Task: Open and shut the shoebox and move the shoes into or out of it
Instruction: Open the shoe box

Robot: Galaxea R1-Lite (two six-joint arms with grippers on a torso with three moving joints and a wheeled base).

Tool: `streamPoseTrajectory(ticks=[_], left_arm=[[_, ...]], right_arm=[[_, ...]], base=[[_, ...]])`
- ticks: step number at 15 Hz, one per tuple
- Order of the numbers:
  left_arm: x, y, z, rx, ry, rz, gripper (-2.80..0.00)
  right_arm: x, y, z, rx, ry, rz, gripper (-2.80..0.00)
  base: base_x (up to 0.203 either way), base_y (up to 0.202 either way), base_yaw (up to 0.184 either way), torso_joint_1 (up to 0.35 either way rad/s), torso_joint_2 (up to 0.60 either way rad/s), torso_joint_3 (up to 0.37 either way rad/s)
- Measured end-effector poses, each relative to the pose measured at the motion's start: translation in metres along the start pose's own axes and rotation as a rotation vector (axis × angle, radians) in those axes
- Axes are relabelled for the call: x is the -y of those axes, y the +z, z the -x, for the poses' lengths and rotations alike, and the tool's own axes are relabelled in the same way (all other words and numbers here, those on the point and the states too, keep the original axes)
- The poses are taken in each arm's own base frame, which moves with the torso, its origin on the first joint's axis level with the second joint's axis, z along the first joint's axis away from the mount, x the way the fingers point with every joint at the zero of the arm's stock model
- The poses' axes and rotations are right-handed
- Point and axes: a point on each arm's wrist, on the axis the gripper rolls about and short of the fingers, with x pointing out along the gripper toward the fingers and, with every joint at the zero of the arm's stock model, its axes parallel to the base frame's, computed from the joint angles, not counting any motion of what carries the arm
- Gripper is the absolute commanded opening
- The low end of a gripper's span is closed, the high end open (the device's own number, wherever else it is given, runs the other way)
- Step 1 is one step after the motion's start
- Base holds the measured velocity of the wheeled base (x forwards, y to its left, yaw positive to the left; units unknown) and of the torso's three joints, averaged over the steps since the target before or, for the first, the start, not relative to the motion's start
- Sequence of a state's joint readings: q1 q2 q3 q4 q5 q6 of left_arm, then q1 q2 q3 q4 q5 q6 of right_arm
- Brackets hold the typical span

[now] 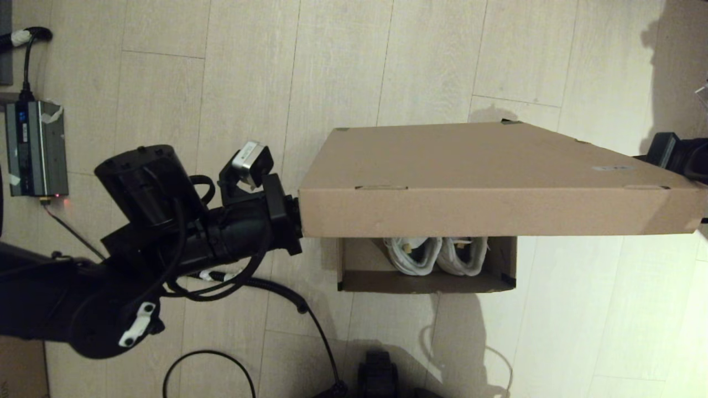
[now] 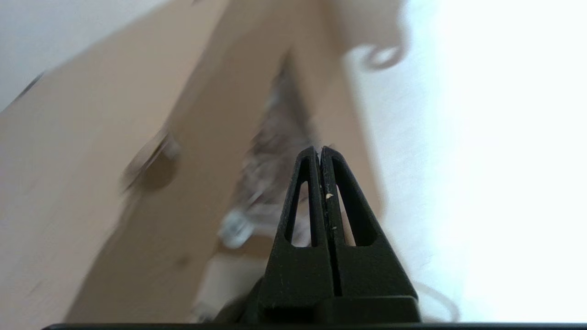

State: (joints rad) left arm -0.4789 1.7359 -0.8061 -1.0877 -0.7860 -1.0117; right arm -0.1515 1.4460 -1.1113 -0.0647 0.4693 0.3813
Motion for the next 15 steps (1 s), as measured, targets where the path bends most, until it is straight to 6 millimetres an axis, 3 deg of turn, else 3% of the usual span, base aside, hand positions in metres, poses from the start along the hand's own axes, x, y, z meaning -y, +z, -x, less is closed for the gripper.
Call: streamPoseTrajectory(ticks=[3,8,12,15], left_arm=[[0.0,0.012,-0.008,0.017,-0.019,0.001,-2.8],[-0.015,0.032,-0.015,0.054,-0.012,-0.016,-2.8],[-0.017,0.068,-0.018,0.127,-0.038,-0.073,-2.8],[0.0,0.101,-0.022,0.185,-0.109,-0.106,-2.8]], right_arm=[[-0.008,0.012,0.015,0.161,-0.121,0.008,-2.8],[-0.028,0.023,0.063,0.371,-0.228,-0.01,-2.8],[-0.046,0.008,0.111,0.383,-0.257,-0.006,-2.8],[-0.048,-0.012,0.126,0.347,-0.267,-0.015,-2.8]], base=[[0.0,0.0,0.0,0.0,0.0,0.0],[0.0,0.0,0.0,0.0,0.0,0.0],[0.0,0.0,0.0,0.0,0.0,0.0],[0.0,0.0,0.0,0.0,0.0,0.0]])
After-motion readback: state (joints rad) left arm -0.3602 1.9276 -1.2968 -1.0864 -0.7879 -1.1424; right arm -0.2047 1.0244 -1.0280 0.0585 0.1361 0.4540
